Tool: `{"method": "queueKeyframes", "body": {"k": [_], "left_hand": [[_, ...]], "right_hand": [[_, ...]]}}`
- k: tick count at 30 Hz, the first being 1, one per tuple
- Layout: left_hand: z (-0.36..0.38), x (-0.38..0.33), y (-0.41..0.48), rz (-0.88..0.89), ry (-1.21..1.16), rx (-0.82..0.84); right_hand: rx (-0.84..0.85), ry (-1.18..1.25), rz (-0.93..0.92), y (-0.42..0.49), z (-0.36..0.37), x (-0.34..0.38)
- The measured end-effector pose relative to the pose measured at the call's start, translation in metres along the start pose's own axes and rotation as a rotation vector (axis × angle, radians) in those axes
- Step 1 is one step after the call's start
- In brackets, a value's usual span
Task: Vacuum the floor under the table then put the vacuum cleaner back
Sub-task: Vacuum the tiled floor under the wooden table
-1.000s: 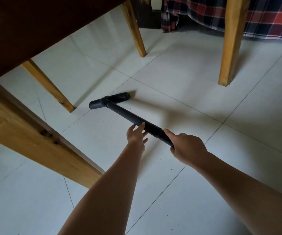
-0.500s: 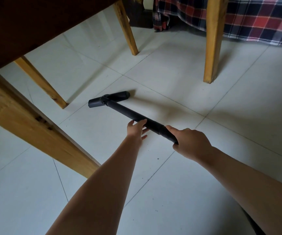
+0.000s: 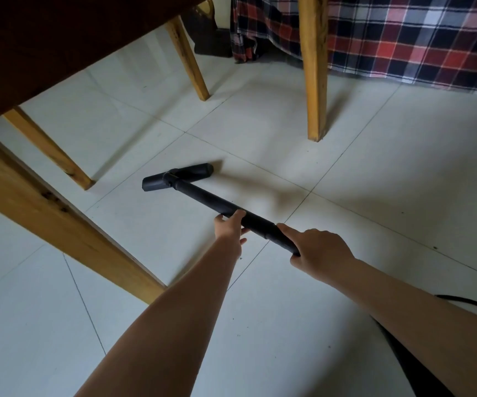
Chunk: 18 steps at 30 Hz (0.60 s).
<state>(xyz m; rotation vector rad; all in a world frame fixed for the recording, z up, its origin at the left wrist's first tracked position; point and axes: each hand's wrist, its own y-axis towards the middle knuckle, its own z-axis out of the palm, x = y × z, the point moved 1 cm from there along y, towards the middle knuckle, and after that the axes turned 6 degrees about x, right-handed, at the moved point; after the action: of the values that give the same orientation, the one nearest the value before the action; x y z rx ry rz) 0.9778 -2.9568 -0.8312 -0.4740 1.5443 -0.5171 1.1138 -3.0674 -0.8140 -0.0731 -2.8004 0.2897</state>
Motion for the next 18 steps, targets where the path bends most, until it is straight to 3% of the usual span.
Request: {"method": "queueKeyframes", "body": {"k": [18], "left_hand": [[-0.031,-0.012,0.019,0.123,0.183,-0.012]], "right_hand": [[0.008,-0.009,-0.02,0.022,0.003,-0.001]]}}
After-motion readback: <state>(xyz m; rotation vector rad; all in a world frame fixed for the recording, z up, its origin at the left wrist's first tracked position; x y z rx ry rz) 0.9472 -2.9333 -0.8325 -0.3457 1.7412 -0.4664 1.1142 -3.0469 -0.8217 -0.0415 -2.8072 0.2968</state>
